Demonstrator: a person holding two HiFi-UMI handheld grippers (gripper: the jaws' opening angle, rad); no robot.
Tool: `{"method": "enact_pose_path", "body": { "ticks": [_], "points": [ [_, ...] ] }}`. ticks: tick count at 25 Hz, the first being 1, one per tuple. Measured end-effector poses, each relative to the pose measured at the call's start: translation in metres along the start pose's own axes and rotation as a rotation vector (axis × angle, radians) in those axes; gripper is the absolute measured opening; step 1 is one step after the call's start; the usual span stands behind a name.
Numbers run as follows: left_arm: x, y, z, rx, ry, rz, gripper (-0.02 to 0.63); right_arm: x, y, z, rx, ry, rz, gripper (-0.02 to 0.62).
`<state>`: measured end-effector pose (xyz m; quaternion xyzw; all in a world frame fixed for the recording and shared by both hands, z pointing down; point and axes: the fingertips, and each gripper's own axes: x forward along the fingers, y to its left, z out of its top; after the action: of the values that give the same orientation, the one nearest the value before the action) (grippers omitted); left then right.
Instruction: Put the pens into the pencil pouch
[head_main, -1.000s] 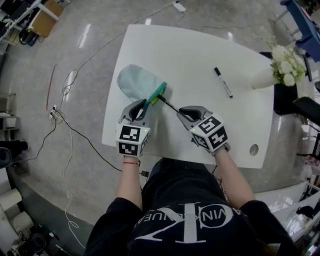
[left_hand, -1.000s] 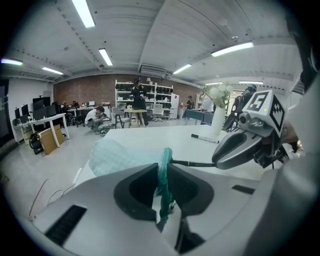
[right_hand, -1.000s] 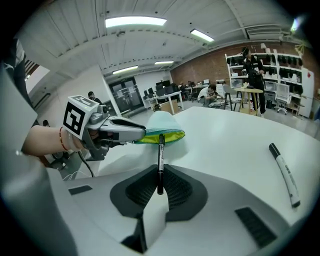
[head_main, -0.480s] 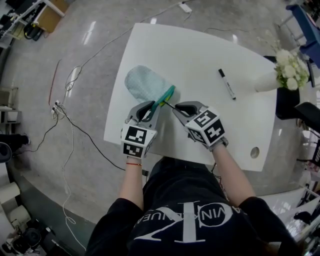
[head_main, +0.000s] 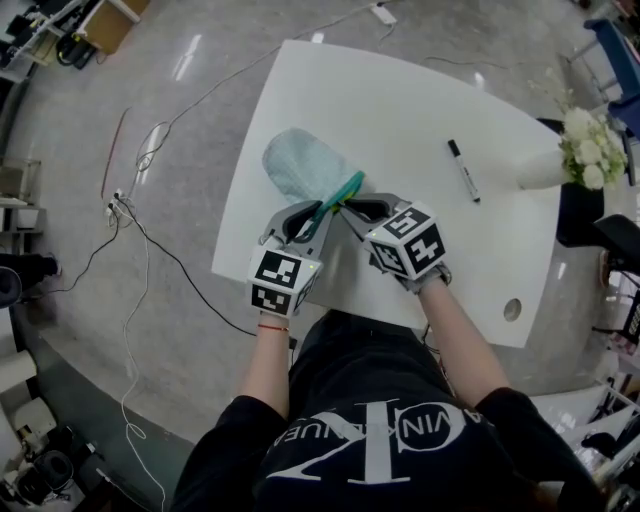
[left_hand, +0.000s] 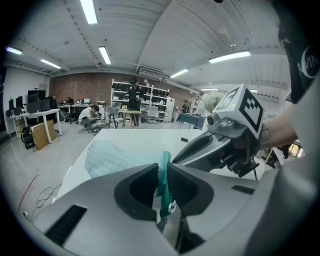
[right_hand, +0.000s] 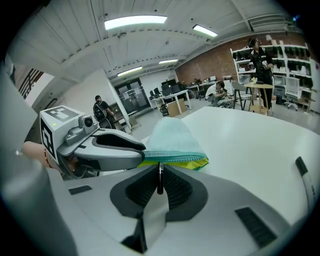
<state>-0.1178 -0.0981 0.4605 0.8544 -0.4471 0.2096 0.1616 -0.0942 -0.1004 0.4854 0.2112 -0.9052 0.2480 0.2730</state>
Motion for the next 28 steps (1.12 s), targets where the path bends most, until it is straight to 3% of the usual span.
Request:
{"method": "enact_pose_path", "body": {
  "ticks": [11,17,28],
  "points": [
    [-0.002,-0.005,0.004,-0.050,-0.035,-0.013,0.054,0.010,-0.002,-0.001,0.024,-0.011,-0.040,0.053],
    [-0.003,-0.002,0.005,-0.096,-0.059,-0.013,0.052,0.005,-0.001,-0.001,0.038,-0.054,-0.020,0.066],
    [0.001,-0.002,0.009,-0.120,-0.074,-0.020,0.052,-0.021,-0.008,-0.010,-0.014,-0.076,-0.035,0.083]
  ]
}}
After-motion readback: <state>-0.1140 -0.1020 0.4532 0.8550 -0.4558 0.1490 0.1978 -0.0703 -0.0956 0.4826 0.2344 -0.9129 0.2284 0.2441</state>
